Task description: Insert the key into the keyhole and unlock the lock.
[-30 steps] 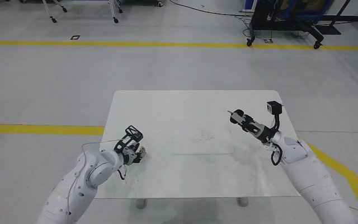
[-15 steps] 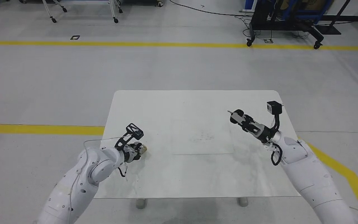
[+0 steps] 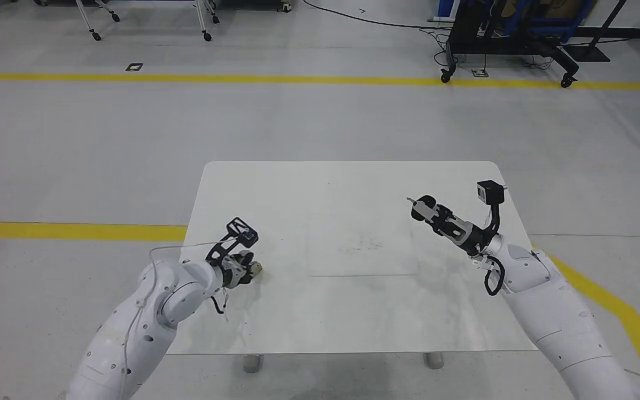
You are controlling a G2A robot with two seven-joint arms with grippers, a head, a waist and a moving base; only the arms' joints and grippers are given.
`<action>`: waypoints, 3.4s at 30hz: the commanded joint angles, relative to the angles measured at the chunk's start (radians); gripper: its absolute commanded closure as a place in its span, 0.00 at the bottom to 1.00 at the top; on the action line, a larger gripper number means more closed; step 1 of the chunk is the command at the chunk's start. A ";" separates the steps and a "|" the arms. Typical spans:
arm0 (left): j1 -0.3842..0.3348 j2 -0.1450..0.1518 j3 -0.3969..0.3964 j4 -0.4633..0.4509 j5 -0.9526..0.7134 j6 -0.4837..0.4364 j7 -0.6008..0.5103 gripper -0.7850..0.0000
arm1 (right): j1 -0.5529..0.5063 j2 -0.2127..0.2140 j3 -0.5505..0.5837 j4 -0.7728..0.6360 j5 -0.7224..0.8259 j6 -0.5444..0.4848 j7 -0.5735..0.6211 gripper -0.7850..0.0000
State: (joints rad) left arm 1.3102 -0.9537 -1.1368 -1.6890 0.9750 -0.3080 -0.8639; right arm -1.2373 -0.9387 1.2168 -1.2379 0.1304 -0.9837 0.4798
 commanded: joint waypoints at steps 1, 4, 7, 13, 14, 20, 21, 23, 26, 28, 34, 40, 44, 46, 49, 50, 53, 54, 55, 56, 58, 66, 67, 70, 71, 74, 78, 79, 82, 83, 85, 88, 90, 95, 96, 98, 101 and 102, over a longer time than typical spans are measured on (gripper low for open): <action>-0.004 -0.001 0.004 0.007 -0.002 -0.006 0.001 0.88 | 0.000 0.000 0.000 0.000 0.000 0.000 0.000 1.00; -0.017 -0.005 0.017 0.026 -0.010 -0.015 -0.006 0.87 | 0.000 0.000 0.000 0.000 0.000 0.000 0.000 1.00; -0.028 -0.008 0.026 0.038 -0.012 -0.018 -0.008 0.92 | 0.000 0.000 0.000 0.000 0.000 0.000 0.000 1.00; -0.057 -0.013 0.026 0.062 -0.016 -0.017 0.010 1.00 | 0.000 0.000 0.000 0.000 0.000 0.000 0.000 1.00; -0.062 -0.014 0.028 0.068 -0.016 -0.021 0.010 1.00 | 0.000 0.000 0.000 0.000 0.000 0.000 0.000 1.00; -0.104 -0.023 0.051 0.125 -0.015 -0.019 -0.005 1.00 | 0.000 0.000 0.000 0.000 0.000 0.000 0.000 1.00; -0.109 -0.024 0.051 0.131 -0.015 -0.015 -0.003 1.00 | 0.000 0.000 0.000 0.000 0.000 0.000 0.000 1.00; -0.114 -0.025 0.050 0.136 -0.004 -0.004 0.002 1.00 | 0.000 0.000 0.000 0.000 0.000 0.000 0.000 1.00; -0.111 -0.025 0.044 0.128 0.009 0.010 0.029 1.00 | 0.000 0.000 0.000 0.000 0.000 0.000 0.000 1.00; -0.105 -0.025 0.034 0.115 0.004 0.003 0.055 1.00 | 0.000 0.000 0.000 0.000 0.000 0.000 0.000 1.00; -0.065 -0.018 -0.009 0.057 -0.051 -0.073 0.152 1.00 | 0.000 0.000 0.000 0.000 0.000 0.000 0.000 1.00; -0.065 -0.018 -0.009 0.057 -0.051 -0.073 0.152 1.00 | 0.000 0.000 0.000 0.000 0.000 0.000 0.000 1.00; -0.057 -0.021 -0.015 0.047 -0.156 -0.122 0.187 1.00 | 0.000 0.000 0.000 0.000 0.000 0.000 0.000 1.00; -0.087 -0.024 -0.028 0.094 -0.310 -0.176 0.161 1.00 | -0.008 -0.004 -0.007 -0.014 0.012 0.017 -0.014 1.00; -0.157 -0.034 -0.010 0.208 -0.667 -0.301 0.050 1.00 | -0.002 -0.013 -0.024 -0.017 0.029 0.033 -0.045 1.00; -0.205 -0.040 0.009 0.287 -0.910 -0.323 -0.058 1.00 | 0.003 -0.021 -0.040 -0.024 0.037 0.034 -0.067 1.00; -0.332 -0.056 0.054 0.445 -1.273 -0.263 -0.311 1.00 | 0.017 -0.036 -0.072 -0.023 0.047 0.030 -0.097 1.00; -0.368 -0.063 0.071 0.491 -1.337 -0.244 -0.362 1.00 | 0.022 -0.041 -0.082 -0.020 0.048 0.029 -0.105 1.00; -0.393 -0.072 0.090 0.533 -1.404 -0.231 -0.402 1.00 | 0.026 -0.045 -0.089 -0.016 0.050 0.029 -0.114 1.00; -0.416 -0.082 0.105 0.580 -1.475 -0.210 -0.436 1.00 | 0.029 -0.050 -0.092 -0.009 0.058 0.032 -0.136 1.00; -0.466 -0.098 0.129 0.665 -1.561 -0.174 -0.475 1.00 | 0.031 -0.054 -0.090 -0.002 0.069 0.042 -0.172 1.00; -0.473 -0.100 0.133 0.674 -1.568 -0.170 -0.479 1.00 | 0.031 -0.054 -0.090 -0.002 0.069 0.042 -0.172 1.00; -0.473 -0.100 0.133 0.674 -1.568 -0.170 -0.479 1.00 | 0.031 -0.054 -0.090 -0.002 0.069 0.042 -0.172 1.00; -0.459 -0.111 0.152 0.637 -1.669 -0.057 -0.498 1.00 | 0.028 -0.058 -0.098 -0.022 0.094 0.054 -0.181 1.00; -0.460 -0.121 0.168 0.636 -1.756 0.027 -0.534 1.00 | 0.030 -0.062 -0.108 -0.034 0.111 0.065 -0.177 1.00; -0.487 -0.160 0.220 0.709 -1.973 0.243 -0.572 1.00 | 0.066 -0.081 -0.124 -0.011 0.080 0.157 -0.273 1.00; -0.529 -0.209 0.309 0.837 -2.008 0.337 -0.540 1.00 | 0.094 -0.117 -0.186 -0.011 0.080 0.190 -0.368 1.00; -0.535 -0.221 0.327 0.870 -2.019 0.359 -0.533 1.00 | 0.105 -0.123 -0.193 0.001 0.082 0.199 -0.384 1.00; -0.556 -0.259 0.369 0.948 -2.064 0.415 -0.533 1.00 | 0.137 -0.142 -0.208 0.027 0.095 0.218 -0.425 1.00; -0.562 -0.272 0.381 0.969 -2.081 0.432 -0.541 1.00 | 0.147 -0.147 -0.209 0.035 0.097 0.223 -0.440 1.00; -0.578 -0.296 0.404 1.005 -2.094 0.441 -0.558 1.00 | 0.165 -0.157 -0.210 0.048 0.091 0.235 -0.468 1.00; -0.596 -0.330 0.426 1.050 -2.126 0.430 -0.612 1.00 | 0.189 -0.171 -0.217 0.064 0.054 0.276 -0.522 1.00; -0.608 -0.351 0.447 1.084 -2.112 0.400 -0.641 1.00 | 0.203 -0.184 -0.233 0.073 0.048 0.306 -0.541 1.00; -0.640 -0.393 0.478 1.162 -2.083 0.332 -0.672 1.00 | 0.231 -0.213 -0.287 0.097 0.042 0.337 -0.498 1.00; -0.648 -0.399 0.480 1.175 -2.080 0.320 -0.672 1.00 | 0.235 -0.218 -0.299 0.099 0.042 0.336 -0.481 1.00; -0.658 -0.411 0.483 1.196 -2.084 0.312 -0.672 1.00 | 0.242 -0.227 -0.312 0.108 0.041 0.331 -0.463 1.00; -0.670 -0.424 0.484 1.218 -2.090 0.300 -0.672 1.00 | 0.248 -0.237 -0.322 0.122 0.055 0.321 -0.428 1.00; -0.673 -0.428 0.485 1.225 -2.091 0.297 -0.672 1.00 | 0.249 -0.240 -0.326 0.124 0.055 0.316 -0.413 1.00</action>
State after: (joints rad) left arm 0.6408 -1.3774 -0.6524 -0.4727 -1.1153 -0.0067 -1.5359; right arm -0.9900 -1.1762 0.8939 -1.1175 0.1866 -0.6641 0.0511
